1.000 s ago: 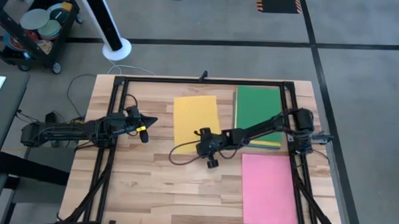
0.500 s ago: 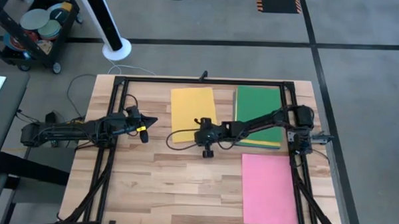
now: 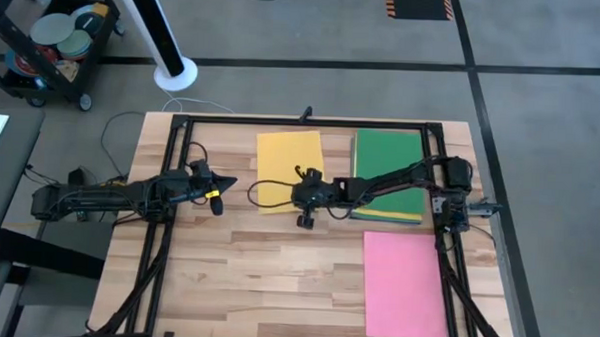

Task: Organize paper
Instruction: Move the green paper to the bottom center of the table

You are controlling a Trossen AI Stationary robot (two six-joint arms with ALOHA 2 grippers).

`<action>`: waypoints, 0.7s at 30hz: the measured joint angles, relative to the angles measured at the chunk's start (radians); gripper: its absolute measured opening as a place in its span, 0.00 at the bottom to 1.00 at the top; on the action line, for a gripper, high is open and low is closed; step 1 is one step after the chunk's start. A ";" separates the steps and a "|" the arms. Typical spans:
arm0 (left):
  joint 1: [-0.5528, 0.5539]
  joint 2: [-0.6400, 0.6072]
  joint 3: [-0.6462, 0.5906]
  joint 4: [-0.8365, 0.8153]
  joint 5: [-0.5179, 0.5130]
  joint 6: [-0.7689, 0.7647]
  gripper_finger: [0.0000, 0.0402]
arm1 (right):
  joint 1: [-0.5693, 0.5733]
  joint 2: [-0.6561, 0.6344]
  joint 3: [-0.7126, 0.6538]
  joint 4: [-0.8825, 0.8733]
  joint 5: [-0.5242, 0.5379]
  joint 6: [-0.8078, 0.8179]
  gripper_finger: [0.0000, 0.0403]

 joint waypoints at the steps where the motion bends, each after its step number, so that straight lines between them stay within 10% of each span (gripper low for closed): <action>1: 0.000 0.000 0.000 -0.001 0.018 0.000 0.00 | 0.000 -0.007 0.000 -0.018 -0.001 0.002 0.05; 21: 0.000 0.349 0.000 0.295 0.000 -0.019 0.00 | 0.128 -0.301 -0.001 -0.907 0.159 0.263 0.02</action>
